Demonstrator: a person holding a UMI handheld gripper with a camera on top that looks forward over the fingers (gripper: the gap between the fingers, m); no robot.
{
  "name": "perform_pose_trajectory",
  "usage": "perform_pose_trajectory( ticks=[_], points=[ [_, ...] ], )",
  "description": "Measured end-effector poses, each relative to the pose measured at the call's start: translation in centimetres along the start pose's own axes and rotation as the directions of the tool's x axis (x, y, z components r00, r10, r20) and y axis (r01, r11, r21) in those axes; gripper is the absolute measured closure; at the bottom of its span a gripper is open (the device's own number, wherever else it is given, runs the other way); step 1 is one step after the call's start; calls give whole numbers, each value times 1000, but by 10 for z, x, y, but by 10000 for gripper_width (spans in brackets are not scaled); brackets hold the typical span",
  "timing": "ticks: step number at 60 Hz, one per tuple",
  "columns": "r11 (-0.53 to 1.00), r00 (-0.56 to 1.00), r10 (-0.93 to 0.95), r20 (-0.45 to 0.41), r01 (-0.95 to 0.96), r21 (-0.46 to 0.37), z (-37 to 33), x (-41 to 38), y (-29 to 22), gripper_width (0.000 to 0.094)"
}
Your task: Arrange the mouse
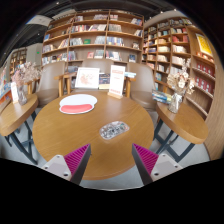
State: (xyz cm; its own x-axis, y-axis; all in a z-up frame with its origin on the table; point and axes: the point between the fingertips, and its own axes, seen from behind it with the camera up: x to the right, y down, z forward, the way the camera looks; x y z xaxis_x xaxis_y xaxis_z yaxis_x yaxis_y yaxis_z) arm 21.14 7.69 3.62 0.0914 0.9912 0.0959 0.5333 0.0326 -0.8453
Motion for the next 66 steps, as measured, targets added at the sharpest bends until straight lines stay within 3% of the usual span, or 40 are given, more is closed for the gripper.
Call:
perform_pose_trajectory(
  ticks=[22, 66],
  points=[
    [997, 1000, 24, 4, -23, -75, 69, -1, 15, 85],
    [992, 996, 83, 37, -79, -103, 157, -16, -36, 95]
  ],
)
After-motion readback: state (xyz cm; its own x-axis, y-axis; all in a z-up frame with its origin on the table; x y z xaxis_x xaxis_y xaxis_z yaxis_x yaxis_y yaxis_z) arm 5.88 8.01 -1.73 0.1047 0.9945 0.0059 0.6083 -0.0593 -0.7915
